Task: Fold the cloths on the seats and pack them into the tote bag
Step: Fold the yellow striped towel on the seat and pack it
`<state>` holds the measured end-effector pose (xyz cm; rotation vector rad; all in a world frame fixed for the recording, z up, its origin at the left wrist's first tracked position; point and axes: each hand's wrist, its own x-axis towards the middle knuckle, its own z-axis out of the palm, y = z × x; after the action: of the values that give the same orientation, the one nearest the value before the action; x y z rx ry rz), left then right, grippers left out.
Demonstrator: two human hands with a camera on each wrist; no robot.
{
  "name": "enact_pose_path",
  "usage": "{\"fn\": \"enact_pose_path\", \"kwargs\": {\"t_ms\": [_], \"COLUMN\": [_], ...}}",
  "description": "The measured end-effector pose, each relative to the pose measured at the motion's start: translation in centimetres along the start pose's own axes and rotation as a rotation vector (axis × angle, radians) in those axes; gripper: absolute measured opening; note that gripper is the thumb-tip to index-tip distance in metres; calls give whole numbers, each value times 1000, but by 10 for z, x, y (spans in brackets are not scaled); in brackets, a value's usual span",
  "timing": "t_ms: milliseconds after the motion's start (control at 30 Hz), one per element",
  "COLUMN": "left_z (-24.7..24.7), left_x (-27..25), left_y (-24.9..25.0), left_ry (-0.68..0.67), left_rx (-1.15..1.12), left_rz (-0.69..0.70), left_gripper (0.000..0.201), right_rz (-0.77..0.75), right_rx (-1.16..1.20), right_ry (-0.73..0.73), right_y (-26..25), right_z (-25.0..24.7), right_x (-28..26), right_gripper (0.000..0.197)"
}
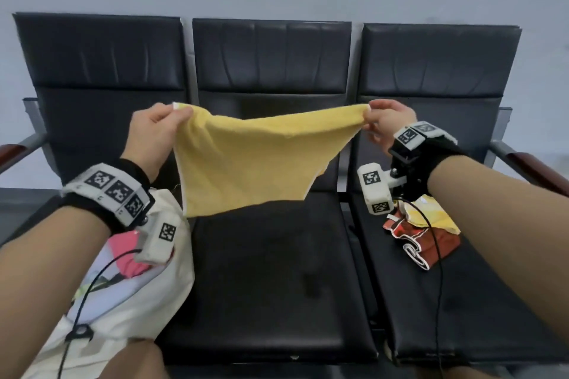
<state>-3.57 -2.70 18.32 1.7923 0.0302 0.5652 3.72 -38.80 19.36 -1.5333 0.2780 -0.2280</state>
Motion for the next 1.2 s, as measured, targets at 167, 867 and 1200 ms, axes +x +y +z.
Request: {"fn": "enact_pose_path", "kwargs": {"t_ms": [167, 867, 1200], "left_z": [15, 30, 15], "left_x": [-69, -215, -210], "left_y": [-69, -209, -239], "left_ry": [-120, -558, -645], "left_rx": [132, 736, 661], "left_rz": [-141, -844, -685], "left_gripper": [27, 34, 37], "right_rz": [108, 437, 157], "right_rx": [-216, -736, -1064], "right_ry": [33, -350, -551], "right_y": [94, 229, 238], "right_z": [-37, -102, 86], "right_x": [-23, -119, -101], "right_gripper": [28, 8, 12]}}
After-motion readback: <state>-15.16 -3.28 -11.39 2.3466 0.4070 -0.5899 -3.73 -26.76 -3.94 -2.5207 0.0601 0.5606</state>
